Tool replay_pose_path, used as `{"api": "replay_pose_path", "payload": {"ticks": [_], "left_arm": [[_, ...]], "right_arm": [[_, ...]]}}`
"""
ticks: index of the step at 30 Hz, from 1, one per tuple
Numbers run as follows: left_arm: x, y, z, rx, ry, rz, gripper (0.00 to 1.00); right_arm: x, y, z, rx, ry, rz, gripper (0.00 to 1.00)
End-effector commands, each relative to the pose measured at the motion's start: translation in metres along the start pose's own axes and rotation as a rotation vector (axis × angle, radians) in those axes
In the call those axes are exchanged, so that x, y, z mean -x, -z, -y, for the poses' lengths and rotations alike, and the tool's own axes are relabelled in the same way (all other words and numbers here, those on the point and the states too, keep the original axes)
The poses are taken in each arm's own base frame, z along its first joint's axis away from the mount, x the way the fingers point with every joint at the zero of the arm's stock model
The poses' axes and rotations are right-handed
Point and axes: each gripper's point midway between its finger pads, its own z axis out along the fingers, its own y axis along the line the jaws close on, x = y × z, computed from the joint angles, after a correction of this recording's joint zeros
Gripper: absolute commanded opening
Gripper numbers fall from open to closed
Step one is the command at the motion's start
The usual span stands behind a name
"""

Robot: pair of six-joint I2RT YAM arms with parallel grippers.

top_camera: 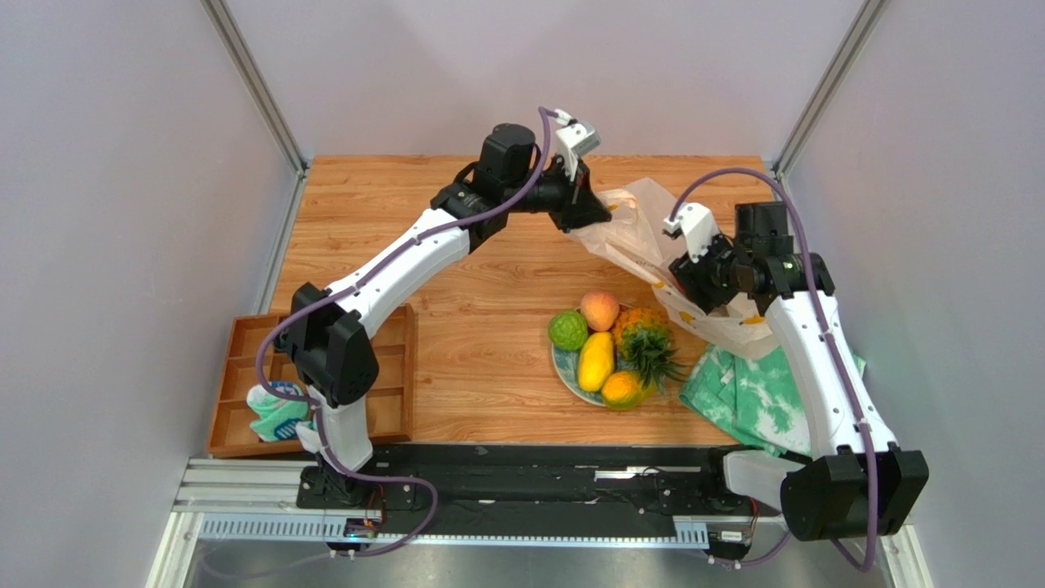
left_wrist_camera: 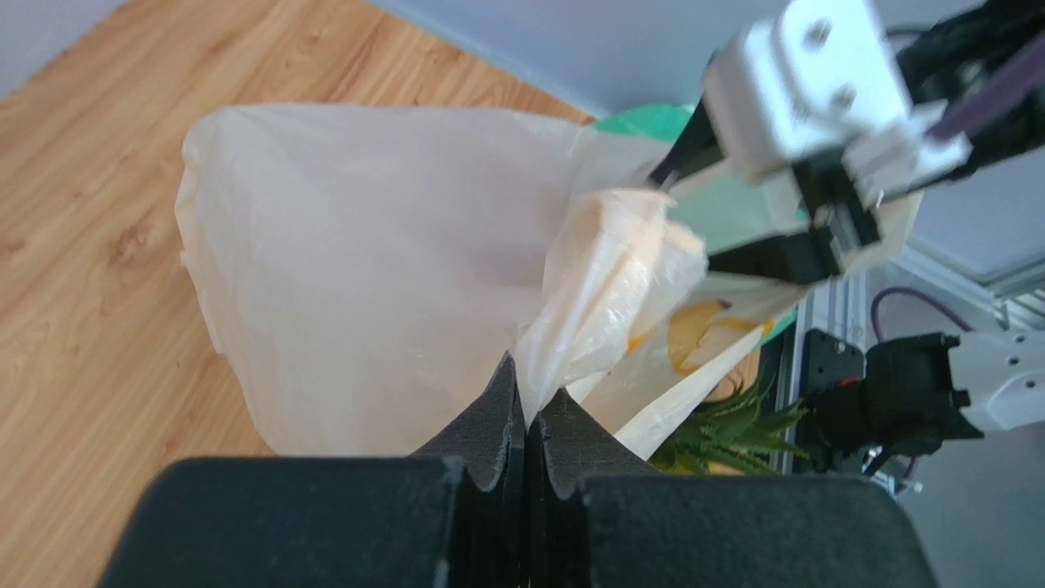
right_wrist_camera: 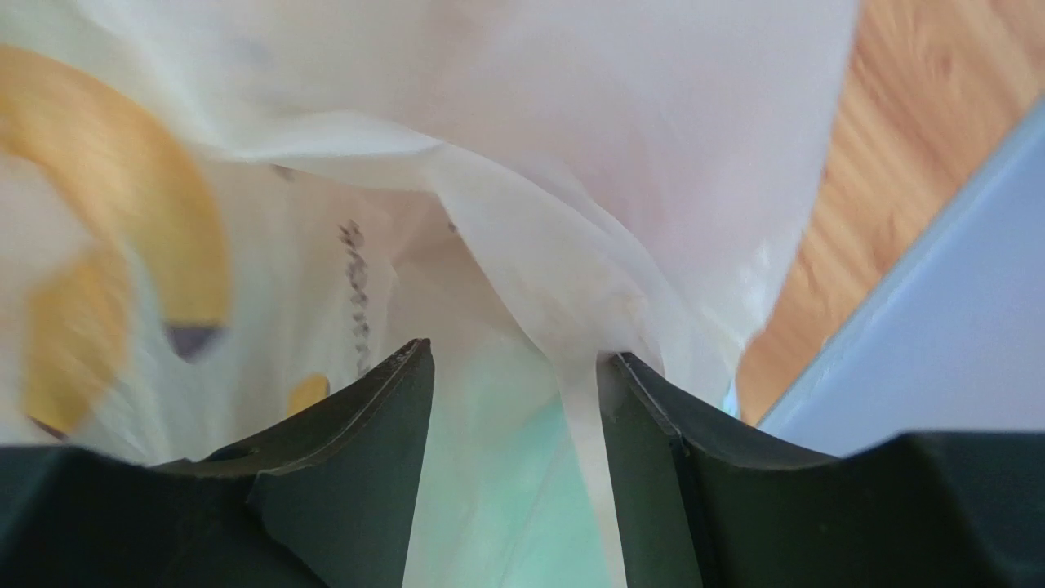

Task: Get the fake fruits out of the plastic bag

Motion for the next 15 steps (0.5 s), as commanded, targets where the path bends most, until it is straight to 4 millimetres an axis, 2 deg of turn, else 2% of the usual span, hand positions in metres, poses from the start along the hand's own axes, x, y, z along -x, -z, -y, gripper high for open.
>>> {"api": "replay_pose_path", "payload": {"ticks": [1,4,5,7,10,11,12,13,15], "left_arm": [[0.038,-0.005,0.011,-0.033,0.024,0.092,0.00],[0.044,-0.007,0.014,-0.051,0.066,0.115,0.00],[0.046,-0.007,0.017,-0.068,0.085,0.119,0.00],[0.055,-0.006,0.023,-0.099,0.085,0.145,0.00],[0.068,-0.006,0.025,-0.105,0.102,0.176,0.00],[0.070,-0.008,0.023,-0.103,0.116,0.181,0.00],[0.075,-0.008,0.020,-0.095,0.120,0.199,0.00],[0.086,-0.006,0.019,-0.092,0.118,0.223,0.00],[0.094,-0.008,0.009,-0.067,0.140,0.254,0.00]], "right_arm": [[0.028,-0.018,-0.019,0.133,0.209,0.095,0.54],[0.029,-0.033,-0.018,0.116,0.261,0.091,0.50],[0.032,-0.045,-0.010,0.061,0.279,0.080,0.49],[0.037,-0.057,0.001,-0.003,0.282,0.070,0.47],[0.045,-0.074,0.031,-0.159,0.286,0.047,0.48],[0.047,-0.075,0.053,-0.272,0.286,0.021,0.51],[0.039,-0.086,0.061,-0.295,0.283,-0.029,0.51],[0.034,-0.088,0.074,-0.333,0.268,-0.057,0.51],[0.024,-0.095,0.089,-0.364,0.226,-0.107,0.51]]}}
